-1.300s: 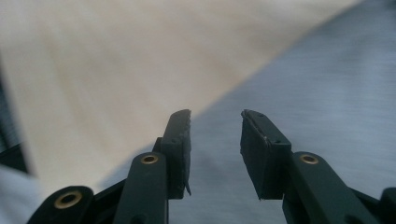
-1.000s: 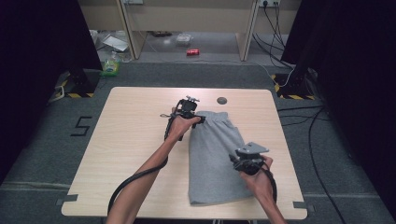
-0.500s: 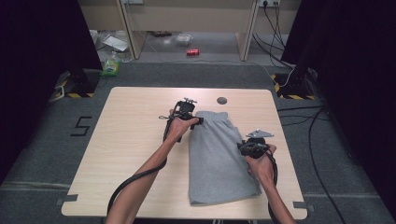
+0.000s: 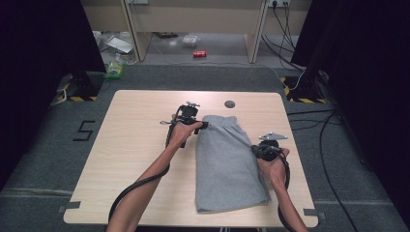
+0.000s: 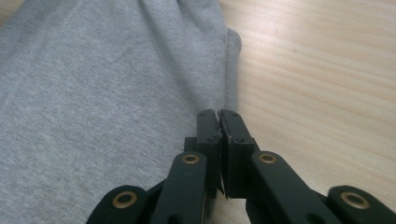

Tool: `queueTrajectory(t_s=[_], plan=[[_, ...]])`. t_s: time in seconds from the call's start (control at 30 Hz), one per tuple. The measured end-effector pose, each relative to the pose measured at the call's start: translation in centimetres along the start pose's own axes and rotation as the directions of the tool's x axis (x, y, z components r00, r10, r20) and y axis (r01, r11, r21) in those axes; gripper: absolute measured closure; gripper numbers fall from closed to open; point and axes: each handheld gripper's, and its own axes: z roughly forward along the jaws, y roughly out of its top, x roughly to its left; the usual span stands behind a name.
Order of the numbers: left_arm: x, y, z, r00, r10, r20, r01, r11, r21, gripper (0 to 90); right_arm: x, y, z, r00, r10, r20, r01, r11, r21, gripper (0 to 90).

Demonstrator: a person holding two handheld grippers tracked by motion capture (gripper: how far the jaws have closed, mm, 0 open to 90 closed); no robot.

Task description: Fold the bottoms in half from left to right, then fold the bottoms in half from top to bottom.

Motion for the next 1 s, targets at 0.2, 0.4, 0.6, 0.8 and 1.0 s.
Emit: queueTrajectory(t_s=[0.2, 0.4, 0.6, 0.8, 1.0], plan=[[0.3, 0.2, 0.0, 0.9999, -0.007, 0.012, 0.007, 1.0, -0.001, 36.7, -0.6, 0.5, -0.2, 0.9991, 0.043, -0.002, -0.043, 0.998, -0.045, 69.5], [0.2, 0.7, -0.3, 0.9998, -0.005, 0.019, 0.005, 1.0, 0.002, 33.8, -0.8, 1.2, -0.6, 0.999, 0.038, -0.023, -0.04, 0.995, -0.088, 57.6], [0.2, 1.1, -0.9, 0.9999, -0.003, 0.017, 0.003, 1.0, -0.002, 31.6, -0.7, 2.0, -0.3, 0.999, 0.024, -0.038, -0.028, 0.994, -0.107, 49.1], [0.2, 0.9, -0.8, 0.9998, -0.006, 0.021, 0.006, 1.0, 0.006, 29.9, -0.8, 3.4, 0.7, 0.9986, 0.024, -0.048, -0.029, 0.993, -0.118, 45.5], [0.0, 0.8, -0.2, 0.9996, -0.017, 0.024, 0.017, 0.9998, 0.011, 27.9, -0.9, 5.4, 1.8, 0.9975, 0.031, -0.063, -0.038, 0.992, -0.118, 43.0]])
